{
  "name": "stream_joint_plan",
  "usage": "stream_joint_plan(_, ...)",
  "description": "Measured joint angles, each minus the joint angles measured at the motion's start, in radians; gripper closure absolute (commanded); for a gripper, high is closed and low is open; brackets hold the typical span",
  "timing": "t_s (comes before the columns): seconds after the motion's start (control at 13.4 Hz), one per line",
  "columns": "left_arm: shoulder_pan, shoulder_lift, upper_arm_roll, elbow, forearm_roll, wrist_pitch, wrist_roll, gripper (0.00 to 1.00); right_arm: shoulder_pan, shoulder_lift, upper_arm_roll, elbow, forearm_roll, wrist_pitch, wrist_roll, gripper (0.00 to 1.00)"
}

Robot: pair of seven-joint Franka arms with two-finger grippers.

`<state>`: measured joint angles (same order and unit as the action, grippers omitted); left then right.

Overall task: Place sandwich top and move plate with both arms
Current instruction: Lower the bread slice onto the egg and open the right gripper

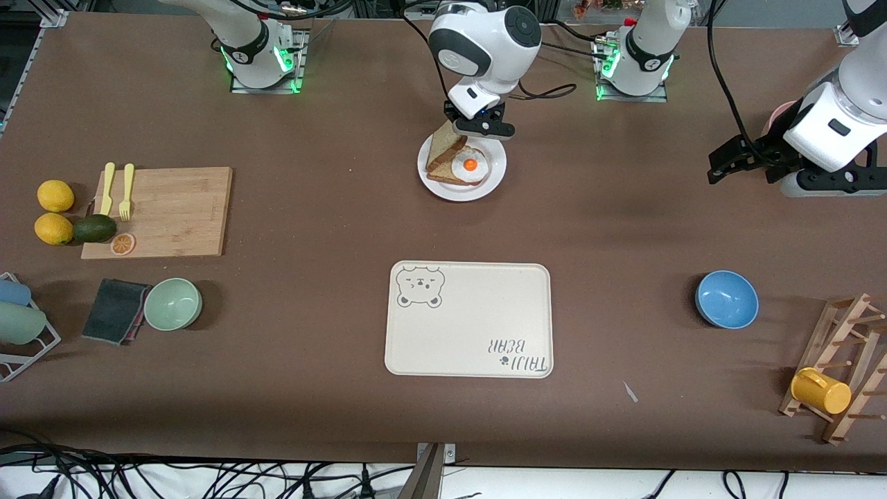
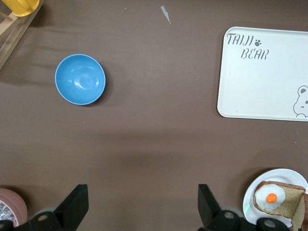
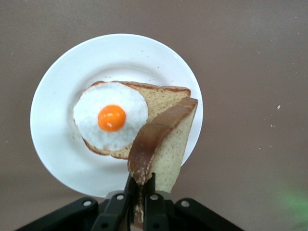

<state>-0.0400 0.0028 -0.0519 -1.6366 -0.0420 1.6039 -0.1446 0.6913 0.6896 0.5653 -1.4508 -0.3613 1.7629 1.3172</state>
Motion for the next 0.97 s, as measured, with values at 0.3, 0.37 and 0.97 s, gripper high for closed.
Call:
stream_joint_plan(0.3, 0.0, 0.0, 0.0, 0.0, 0.0, 0.0, 0.0, 0.0, 0.002, 0.018, -0.002, 0.003, -0.002, 0.006, 0.007, 0.34)
stream_joint_plan(0.37, 0.0, 0.0, 0.0, 0.0, 0.0, 0.0, 0.0, 0.0, 0.002, 0.025, -0.003, 0.01, -0.002, 0.009, 0.01, 0.13)
stream_joint_plan(0.97, 0.0, 0.0, 0.0, 0.0, 0.0, 0.0, 0.0, 0.0, 0.0, 0.013, -0.043, 0.064, 0.032, 0.013, -0.007, 0.0)
